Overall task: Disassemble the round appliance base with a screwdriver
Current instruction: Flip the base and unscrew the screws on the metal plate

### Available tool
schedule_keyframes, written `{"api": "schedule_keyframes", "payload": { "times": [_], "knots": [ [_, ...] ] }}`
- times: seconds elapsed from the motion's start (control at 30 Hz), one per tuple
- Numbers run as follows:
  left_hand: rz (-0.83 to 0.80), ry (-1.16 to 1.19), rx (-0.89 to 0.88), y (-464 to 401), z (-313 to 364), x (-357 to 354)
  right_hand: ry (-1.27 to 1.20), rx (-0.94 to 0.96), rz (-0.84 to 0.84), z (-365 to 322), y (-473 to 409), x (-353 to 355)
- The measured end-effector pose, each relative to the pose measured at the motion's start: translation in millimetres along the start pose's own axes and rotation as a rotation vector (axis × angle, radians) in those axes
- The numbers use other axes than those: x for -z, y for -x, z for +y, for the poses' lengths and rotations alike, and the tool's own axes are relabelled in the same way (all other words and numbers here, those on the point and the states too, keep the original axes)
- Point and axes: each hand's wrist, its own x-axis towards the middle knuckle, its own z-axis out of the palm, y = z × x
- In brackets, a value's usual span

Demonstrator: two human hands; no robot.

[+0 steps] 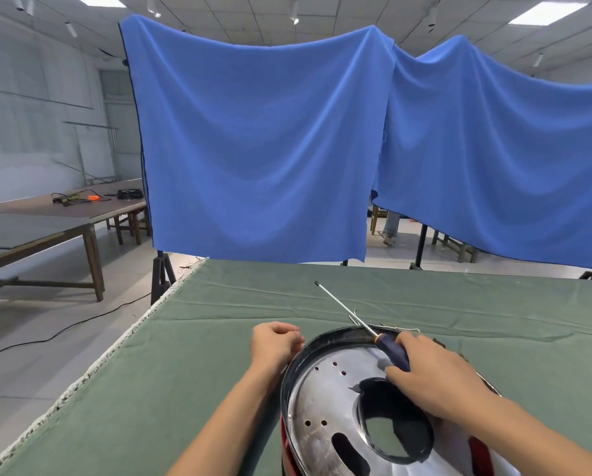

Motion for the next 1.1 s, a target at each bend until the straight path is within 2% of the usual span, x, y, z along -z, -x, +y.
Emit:
{"api": "schedule_keyframes", "payload": {
  "times": [0.17,0.27,0.47,0.57,0.67,0.8,0.87,0.97,1.03,1.1],
  "knots": [
    [-0.032,-0.263,-0.147,-16.2,-5.4,-15.4,0.016,-0.007,0.089,-6.4,0.5,-4.7],
    [-0.060,-0.360,-0.166,-21.8,-13.0,-23.4,0.015,-0.012,0.122,-6.0,1.4,-6.7],
    [-0.042,-0.730,-0.191,-32.4,-20.3,-25.8,0.037,0.015,0.136,-3.8,1.9,-10.2],
    [-0.047,-0.746,-0.207,-30.0,-18.6,-20.2,0.035,0.019,0.141,-1.9,1.1,-10.1],
    [-0.126,-0.686,-0.223,-25.6,-14.2,-9.1,0.033,0.032,0.147,-1.1,1.1,-10.2],
    [-0.088,-0.195,-0.069,1.5,8.8,7.9,0.004,0.036,0.144,-1.1,1.4,-7.5],
    [-0.206,-0.072,0.081,21.5,25.6,19.2,-0.053,0.021,0.130,-1.0,2.0,-3.8],
    [-0.445,-0.357,0.140,44.4,38.1,36.5,-0.164,0.001,0.163,-1.4,3.1,4.3],
    [-0.489,-0.494,0.116,57.0,41.4,40.4,-0.174,-0.007,0.229,-0.2,2.9,10.8],
    [-0.479,-0.529,0.102,65.8,40.9,39.5,-0.131,-0.019,0.277,3.9,4.2,16.2]
  ]
}}
